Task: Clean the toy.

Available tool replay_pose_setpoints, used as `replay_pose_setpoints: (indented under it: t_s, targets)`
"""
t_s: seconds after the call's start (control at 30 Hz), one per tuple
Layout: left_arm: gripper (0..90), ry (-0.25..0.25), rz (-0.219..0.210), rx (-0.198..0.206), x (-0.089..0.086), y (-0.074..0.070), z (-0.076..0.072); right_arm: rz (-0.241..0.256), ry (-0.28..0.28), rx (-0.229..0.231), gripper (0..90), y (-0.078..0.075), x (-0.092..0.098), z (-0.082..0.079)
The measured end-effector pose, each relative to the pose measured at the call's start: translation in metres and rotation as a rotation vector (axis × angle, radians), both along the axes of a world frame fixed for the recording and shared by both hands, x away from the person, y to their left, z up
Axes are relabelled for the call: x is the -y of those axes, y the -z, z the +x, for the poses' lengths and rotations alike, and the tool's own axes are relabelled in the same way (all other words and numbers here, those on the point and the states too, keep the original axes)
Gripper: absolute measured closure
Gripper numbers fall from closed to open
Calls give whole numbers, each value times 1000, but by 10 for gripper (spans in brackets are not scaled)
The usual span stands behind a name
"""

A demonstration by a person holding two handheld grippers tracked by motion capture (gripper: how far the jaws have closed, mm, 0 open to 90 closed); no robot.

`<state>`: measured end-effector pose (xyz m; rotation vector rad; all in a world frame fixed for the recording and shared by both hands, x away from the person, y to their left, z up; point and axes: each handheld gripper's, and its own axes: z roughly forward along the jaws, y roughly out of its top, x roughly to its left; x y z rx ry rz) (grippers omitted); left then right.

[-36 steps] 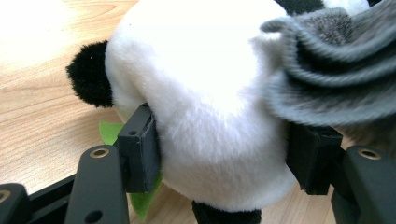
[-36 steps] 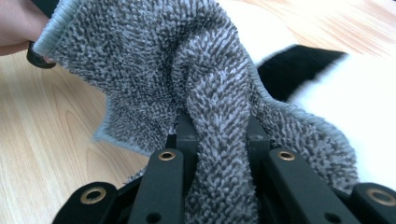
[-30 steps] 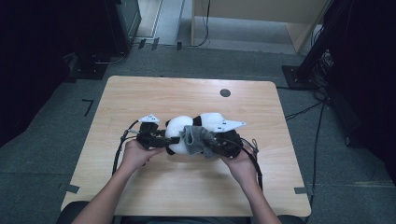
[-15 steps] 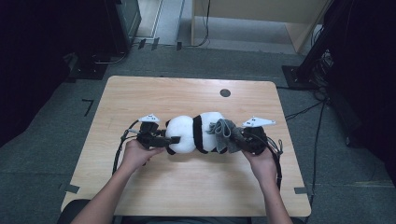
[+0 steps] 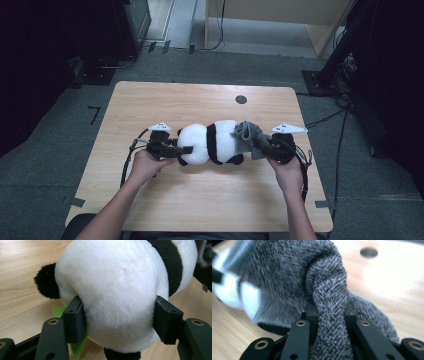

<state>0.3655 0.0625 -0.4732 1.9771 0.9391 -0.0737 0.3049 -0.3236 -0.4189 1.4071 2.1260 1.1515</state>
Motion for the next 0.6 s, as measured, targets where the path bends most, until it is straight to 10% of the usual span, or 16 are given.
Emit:
replay_pose_setpoints:
  t_s: [0.33,0.6]
  targets:
    - [359,-7,1,-2,1,-1,-1,89,-173,130,753,-42,-52,-24]
    - [359,-5,1,-3,1,-1,0,65,-405,37,752,-6,-127,-29]
